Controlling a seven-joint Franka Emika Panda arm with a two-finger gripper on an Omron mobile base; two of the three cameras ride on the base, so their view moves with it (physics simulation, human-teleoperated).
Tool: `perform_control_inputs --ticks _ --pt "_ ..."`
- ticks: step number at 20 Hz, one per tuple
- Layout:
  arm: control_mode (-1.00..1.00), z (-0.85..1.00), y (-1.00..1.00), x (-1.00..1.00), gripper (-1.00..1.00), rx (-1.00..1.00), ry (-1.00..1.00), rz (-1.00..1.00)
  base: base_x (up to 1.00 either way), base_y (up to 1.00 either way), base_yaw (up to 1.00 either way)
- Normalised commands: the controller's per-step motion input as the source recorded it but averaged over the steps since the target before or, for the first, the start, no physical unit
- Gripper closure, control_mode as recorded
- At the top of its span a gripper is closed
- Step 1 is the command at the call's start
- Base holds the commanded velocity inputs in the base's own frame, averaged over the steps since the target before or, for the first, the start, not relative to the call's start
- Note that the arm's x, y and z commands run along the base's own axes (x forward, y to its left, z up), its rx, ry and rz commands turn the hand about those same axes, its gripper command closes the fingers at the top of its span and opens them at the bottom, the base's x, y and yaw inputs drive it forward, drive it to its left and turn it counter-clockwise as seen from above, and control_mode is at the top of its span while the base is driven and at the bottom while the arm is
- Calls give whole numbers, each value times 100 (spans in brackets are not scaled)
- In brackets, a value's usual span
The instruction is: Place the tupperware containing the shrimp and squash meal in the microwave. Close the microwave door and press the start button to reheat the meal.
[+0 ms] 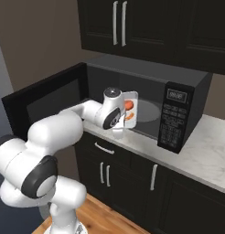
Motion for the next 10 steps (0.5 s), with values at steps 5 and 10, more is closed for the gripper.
perform_control_inputs --ticks 5,10 --pt "-100 -33 -14 21 100 0 0 0 0 0 0" --pt "-100 -25 -15 22 100 0 -1 0 0 0 0"
